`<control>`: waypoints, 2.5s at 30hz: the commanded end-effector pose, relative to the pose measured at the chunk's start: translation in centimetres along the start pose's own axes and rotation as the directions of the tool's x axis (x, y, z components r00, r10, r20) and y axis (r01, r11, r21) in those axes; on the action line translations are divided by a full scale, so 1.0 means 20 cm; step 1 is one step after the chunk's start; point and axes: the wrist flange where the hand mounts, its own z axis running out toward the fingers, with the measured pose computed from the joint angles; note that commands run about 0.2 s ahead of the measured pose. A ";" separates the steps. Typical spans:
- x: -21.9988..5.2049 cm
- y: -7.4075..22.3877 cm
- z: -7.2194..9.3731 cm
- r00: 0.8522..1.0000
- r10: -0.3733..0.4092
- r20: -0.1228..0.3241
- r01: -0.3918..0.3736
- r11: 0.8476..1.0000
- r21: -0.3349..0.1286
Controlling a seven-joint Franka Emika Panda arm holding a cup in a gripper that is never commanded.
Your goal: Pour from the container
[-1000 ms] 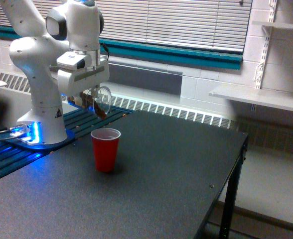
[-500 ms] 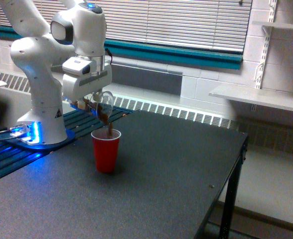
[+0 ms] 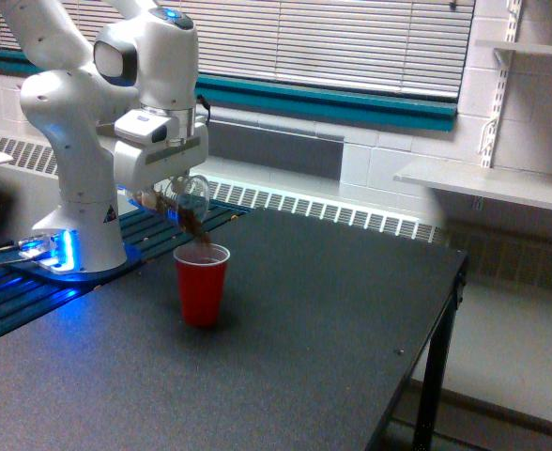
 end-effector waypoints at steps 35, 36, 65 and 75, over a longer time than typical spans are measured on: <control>-0.06 -0.02 0.16 0.997 -0.029 0.072 0.033 0.998 -0.062; -0.06 -0.02 0.17 0.997 -0.031 0.074 0.036 0.997 -0.062; -0.06 -0.07 0.31 0.991 -0.068 0.112 0.078 0.993 -0.091; -0.06 -0.07 0.33 0.991 -0.079 0.110 0.089 0.992 -0.093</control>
